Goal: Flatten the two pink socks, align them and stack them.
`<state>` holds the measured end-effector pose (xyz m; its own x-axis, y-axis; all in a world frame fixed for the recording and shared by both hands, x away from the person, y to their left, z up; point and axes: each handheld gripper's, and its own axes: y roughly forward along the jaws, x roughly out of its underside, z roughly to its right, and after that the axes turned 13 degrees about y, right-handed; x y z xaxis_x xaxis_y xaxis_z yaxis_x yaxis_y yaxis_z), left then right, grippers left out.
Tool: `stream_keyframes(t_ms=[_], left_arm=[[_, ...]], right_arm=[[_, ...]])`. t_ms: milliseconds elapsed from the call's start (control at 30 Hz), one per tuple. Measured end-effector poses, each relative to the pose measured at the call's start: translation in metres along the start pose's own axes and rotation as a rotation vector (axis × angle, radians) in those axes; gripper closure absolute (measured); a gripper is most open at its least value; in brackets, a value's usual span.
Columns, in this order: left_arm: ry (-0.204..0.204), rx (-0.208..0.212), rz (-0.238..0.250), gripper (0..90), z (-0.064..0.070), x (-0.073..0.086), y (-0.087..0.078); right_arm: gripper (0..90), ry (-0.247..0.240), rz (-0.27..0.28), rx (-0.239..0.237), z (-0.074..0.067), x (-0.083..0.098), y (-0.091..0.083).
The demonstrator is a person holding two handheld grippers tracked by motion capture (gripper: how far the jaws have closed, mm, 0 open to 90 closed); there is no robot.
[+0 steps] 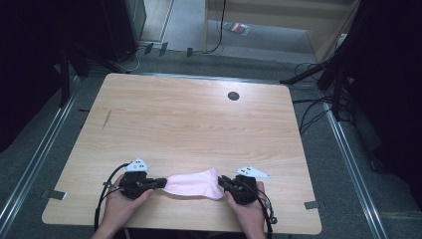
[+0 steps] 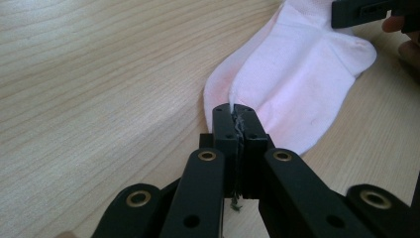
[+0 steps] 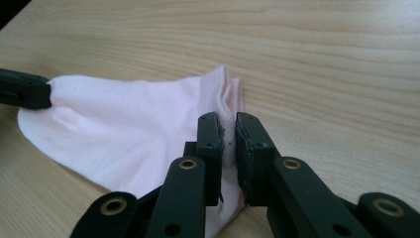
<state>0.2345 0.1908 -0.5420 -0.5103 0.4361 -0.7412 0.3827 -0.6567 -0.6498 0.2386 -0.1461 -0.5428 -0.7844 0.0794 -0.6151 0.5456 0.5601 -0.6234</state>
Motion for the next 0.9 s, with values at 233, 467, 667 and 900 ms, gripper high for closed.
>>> stream_keyframes(t_ms=[233, 467, 667, 900], left_arm=[[-0.022, -0.088, 0.100, 59.1, 0.004, -0.006, -0.016], [0.077, -0.094, 0.124, 74.5, 0.026, -0.012, -0.007], [0.110, -0.096, 0.019, 69.0, 0.021, 0.003, 0.014], [0.209, -0.086, 0.018, 54.8, 0.027, 0.005, 0.015]], right_arm=[[55.3, -0.027, 0.118, 0.006, -0.007, -0.002, -0.013], [78.5, -0.141, 0.101, 0.011, -0.023, 0.008, -0.012], [85.9, -0.141, 0.018, 0.078, -0.014, 0.014, 0.006], [87.1, -0.124, 0.014, 0.080, -0.013, 0.014, 0.006]])
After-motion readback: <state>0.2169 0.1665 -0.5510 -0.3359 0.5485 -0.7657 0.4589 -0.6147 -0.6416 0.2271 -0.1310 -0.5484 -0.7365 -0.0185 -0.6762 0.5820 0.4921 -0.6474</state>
